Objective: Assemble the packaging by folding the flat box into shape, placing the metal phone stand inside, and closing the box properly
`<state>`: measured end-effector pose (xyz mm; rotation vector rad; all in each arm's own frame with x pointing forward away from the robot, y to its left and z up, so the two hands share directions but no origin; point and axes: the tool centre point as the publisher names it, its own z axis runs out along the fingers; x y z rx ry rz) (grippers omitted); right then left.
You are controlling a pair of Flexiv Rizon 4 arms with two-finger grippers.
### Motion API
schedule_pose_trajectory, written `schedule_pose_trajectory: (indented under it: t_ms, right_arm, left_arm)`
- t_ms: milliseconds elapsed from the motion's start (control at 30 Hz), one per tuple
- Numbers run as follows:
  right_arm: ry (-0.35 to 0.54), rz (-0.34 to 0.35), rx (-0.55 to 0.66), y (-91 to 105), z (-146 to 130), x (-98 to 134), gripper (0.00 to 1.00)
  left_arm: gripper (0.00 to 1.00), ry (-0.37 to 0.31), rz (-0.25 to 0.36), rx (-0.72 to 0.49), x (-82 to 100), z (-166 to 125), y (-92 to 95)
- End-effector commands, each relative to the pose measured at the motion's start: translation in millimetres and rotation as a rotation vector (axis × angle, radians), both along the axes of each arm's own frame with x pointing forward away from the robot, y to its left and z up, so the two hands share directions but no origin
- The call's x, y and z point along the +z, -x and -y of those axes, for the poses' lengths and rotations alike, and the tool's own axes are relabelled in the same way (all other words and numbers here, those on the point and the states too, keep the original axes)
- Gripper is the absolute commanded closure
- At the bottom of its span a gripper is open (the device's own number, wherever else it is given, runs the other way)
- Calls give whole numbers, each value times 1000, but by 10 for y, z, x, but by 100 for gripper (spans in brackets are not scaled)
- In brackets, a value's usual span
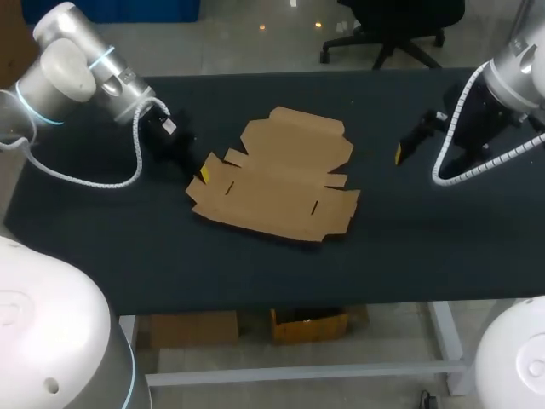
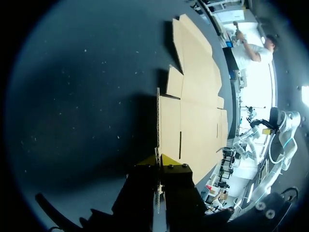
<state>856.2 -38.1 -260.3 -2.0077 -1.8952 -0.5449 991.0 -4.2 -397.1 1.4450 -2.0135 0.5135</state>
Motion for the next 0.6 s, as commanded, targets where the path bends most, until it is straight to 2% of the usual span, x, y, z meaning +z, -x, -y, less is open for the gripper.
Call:
schedule_pose_trajectory:
  t_ms: [33, 133, 367, 433, 600]
  right_arm:
    - [-5, 3, 0, 19, 19, 3, 0]
    - [-6, 4, 1, 19, 20, 2, 0]
    - [-10, 8, 2, 14, 17, 0, 0]
    - [-10, 6, 3, 15, 13, -8, 0]
    - [-10, 4, 1, 27, 14, -14, 0]
  left_arm:
    - [46, 60, 266, 243, 105, -10, 90]
    - [0, 66, 275, 248, 180, -15, 65]
    - [0, 69, 280, 219, 276, 12, -68]
    - [0, 60, 275, 196, 283, 18, -118]
    - [0, 87, 244, 90, 242, 21, -241]
